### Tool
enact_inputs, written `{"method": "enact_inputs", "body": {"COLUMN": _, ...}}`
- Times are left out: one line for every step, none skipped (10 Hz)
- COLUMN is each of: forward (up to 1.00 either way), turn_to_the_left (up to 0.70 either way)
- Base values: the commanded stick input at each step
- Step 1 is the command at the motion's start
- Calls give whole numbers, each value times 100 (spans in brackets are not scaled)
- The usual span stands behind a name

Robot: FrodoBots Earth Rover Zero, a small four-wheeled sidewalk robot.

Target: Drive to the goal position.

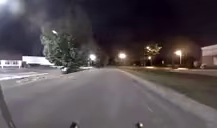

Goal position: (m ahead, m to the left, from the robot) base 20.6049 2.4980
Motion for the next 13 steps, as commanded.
{"method": "enact_inputs", "body": {"forward": 50, "turn_to_the_left": 0}}
{"method": "enact_inputs", "body": {"forward": 50, "turn_to_the_left": 0}}
{"method": "enact_inputs", "body": {"forward": 50, "turn_to_the_left": 0}}
{"method": "enact_inputs", "body": {"forward": 50, "turn_to_the_left": 0}}
{"method": "enact_inputs", "body": {"forward": 50, "turn_to_the_left": 0}}
{"method": "enact_inputs", "body": {"forward": 50, "turn_to_the_left": 0}}
{"method": "enact_inputs", "body": {"forward": 50, "turn_to_the_left": 0}}
{"method": "enact_inputs", "body": {"forward": 50, "turn_to_the_left": 0}}
{"method": "enact_inputs", "body": {"forward": 50, "turn_to_the_left": 0}}
{"method": "enact_inputs", "body": {"forward": 50, "turn_to_the_left": 0}}
{"method": "enact_inputs", "body": {"forward": 50, "turn_to_the_left": 0}}
{"method": "enact_inputs", "body": {"forward": 50, "turn_to_the_left": 0}}
{"method": "enact_inputs", "body": {"forward": 50, "turn_to_the_left": 0}}
